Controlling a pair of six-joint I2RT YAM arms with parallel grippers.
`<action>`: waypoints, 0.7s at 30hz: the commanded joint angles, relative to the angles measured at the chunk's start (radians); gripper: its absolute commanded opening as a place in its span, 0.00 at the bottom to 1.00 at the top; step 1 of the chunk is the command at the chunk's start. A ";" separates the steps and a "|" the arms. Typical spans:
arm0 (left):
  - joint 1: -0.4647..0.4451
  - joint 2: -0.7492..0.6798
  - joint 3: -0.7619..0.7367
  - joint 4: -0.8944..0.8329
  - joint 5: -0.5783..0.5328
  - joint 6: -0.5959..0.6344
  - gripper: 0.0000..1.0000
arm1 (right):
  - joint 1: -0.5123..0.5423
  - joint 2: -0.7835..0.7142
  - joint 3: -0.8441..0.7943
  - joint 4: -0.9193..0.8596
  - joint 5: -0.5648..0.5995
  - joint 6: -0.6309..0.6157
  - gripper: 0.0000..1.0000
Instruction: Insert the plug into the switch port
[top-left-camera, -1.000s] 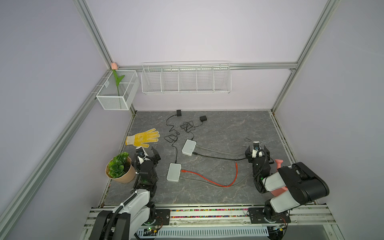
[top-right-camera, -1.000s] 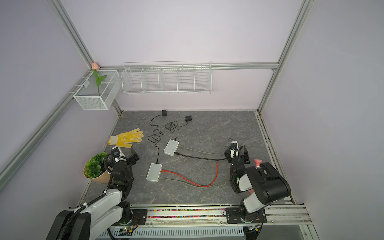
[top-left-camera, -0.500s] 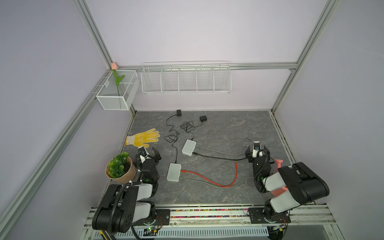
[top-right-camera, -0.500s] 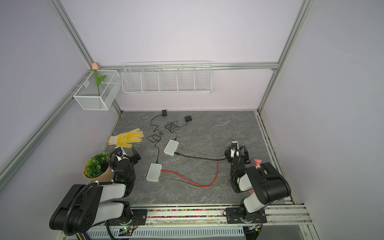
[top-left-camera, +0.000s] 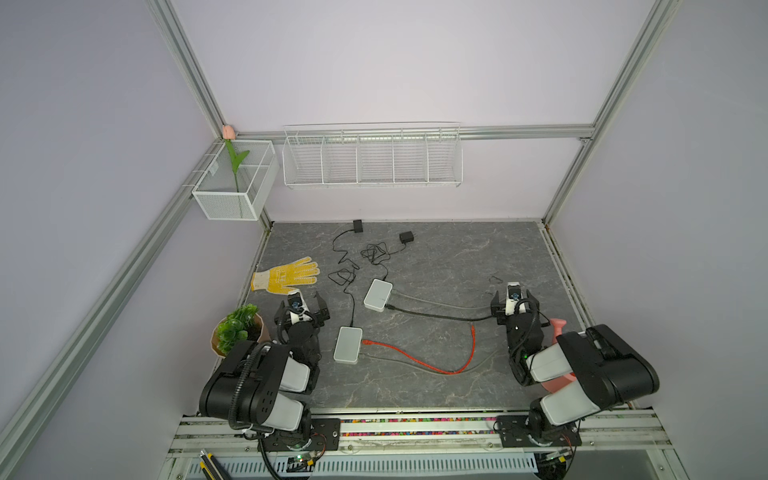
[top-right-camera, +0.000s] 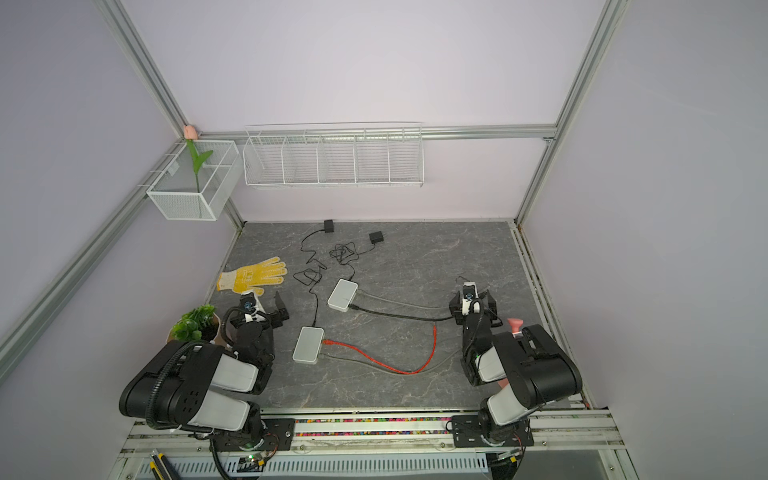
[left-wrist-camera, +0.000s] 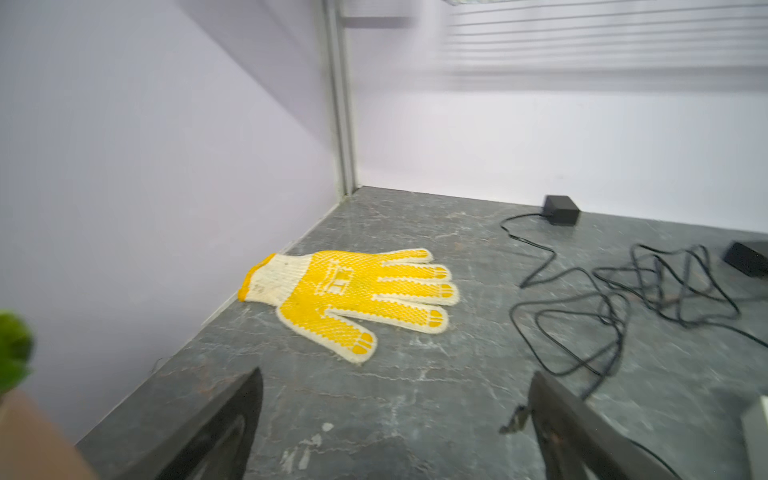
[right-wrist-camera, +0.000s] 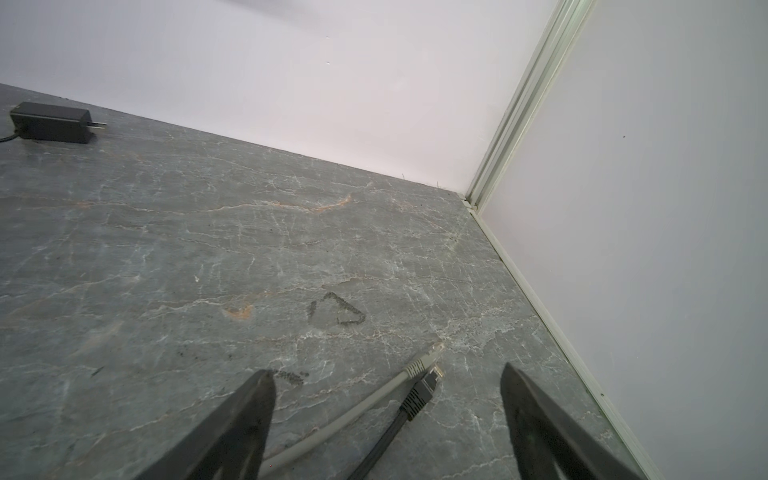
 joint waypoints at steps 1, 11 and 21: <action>-0.035 0.027 0.017 0.048 0.085 0.129 0.99 | -0.005 0.004 -0.005 0.056 -0.060 -0.011 0.88; -0.043 0.041 0.021 0.048 0.130 0.166 0.99 | -0.005 0.009 -0.001 0.054 -0.085 -0.024 0.88; -0.034 0.090 0.058 0.050 0.057 0.116 0.99 | -0.008 0.009 -0.002 0.053 -0.087 -0.016 0.89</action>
